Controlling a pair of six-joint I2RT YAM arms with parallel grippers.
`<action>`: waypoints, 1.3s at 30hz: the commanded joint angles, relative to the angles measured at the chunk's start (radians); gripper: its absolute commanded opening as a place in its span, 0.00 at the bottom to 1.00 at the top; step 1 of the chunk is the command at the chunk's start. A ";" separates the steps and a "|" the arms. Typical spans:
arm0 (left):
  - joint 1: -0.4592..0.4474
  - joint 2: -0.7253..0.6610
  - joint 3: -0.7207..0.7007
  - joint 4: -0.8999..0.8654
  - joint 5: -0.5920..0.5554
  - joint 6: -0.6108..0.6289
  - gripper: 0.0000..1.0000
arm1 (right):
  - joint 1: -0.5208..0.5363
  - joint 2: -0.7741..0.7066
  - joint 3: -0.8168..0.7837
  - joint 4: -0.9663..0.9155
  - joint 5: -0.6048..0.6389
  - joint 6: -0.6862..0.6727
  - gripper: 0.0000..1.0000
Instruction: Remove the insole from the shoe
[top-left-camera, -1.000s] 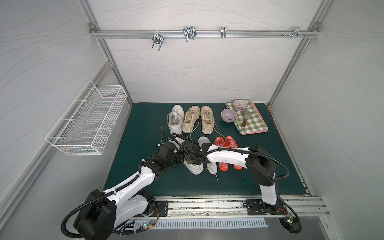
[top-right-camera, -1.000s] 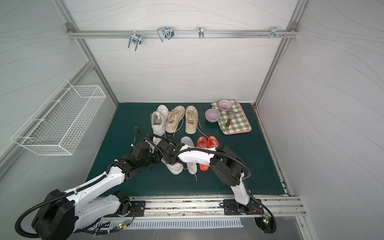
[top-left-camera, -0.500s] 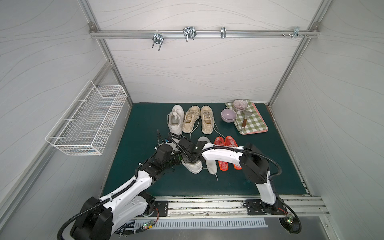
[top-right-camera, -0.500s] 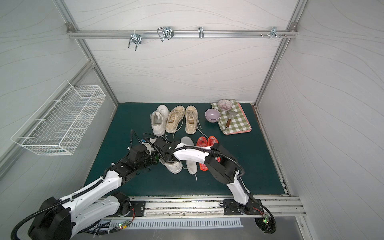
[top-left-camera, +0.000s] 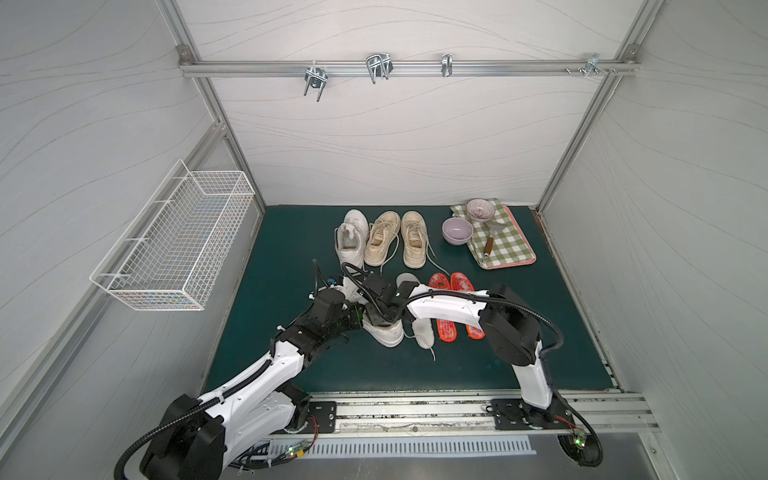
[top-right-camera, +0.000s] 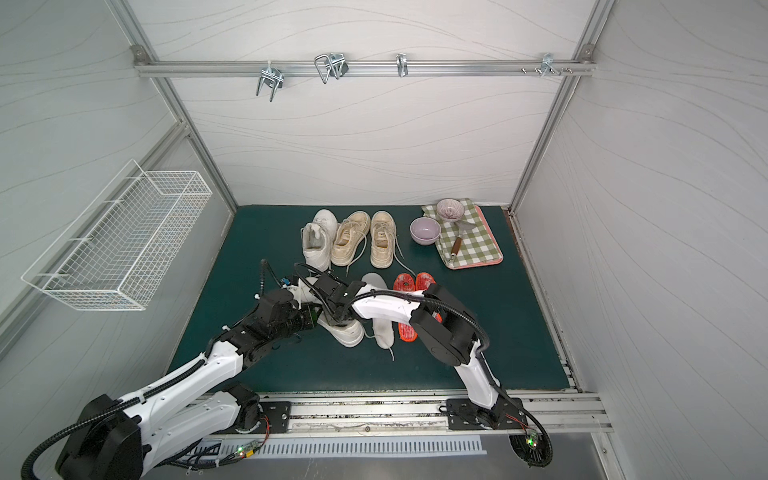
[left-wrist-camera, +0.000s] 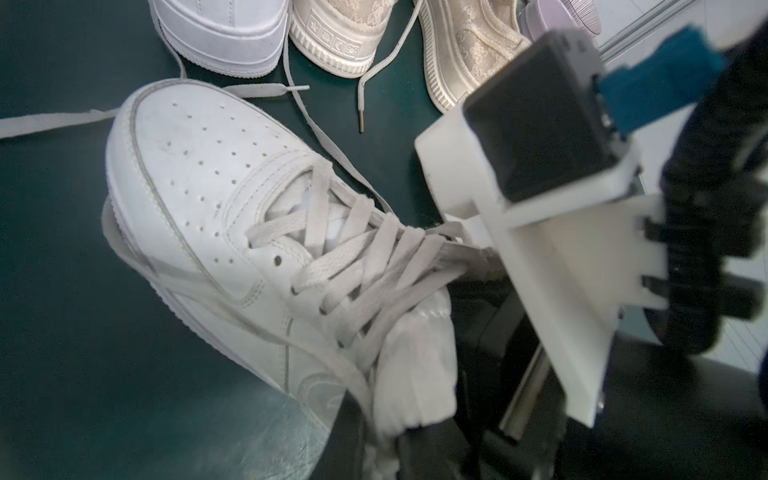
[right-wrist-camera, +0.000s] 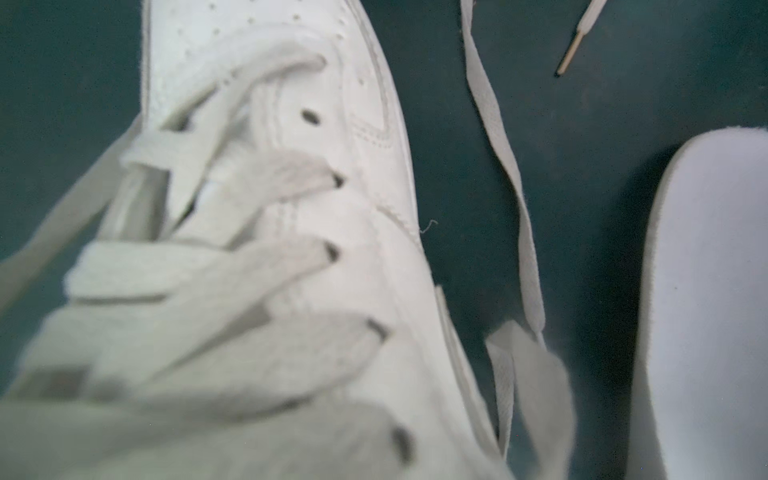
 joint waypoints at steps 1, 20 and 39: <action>-0.004 -0.026 0.012 -0.056 -0.024 0.014 0.00 | -0.032 -0.025 -0.102 -0.017 -0.004 0.016 0.00; 0.004 -0.020 0.016 -0.131 -0.128 0.005 0.00 | -0.032 -0.346 -0.417 0.414 -0.284 0.003 0.00; 0.012 0.066 0.052 -0.157 -0.138 -0.001 0.00 | 0.067 -0.515 -0.547 0.597 -0.235 -0.148 0.00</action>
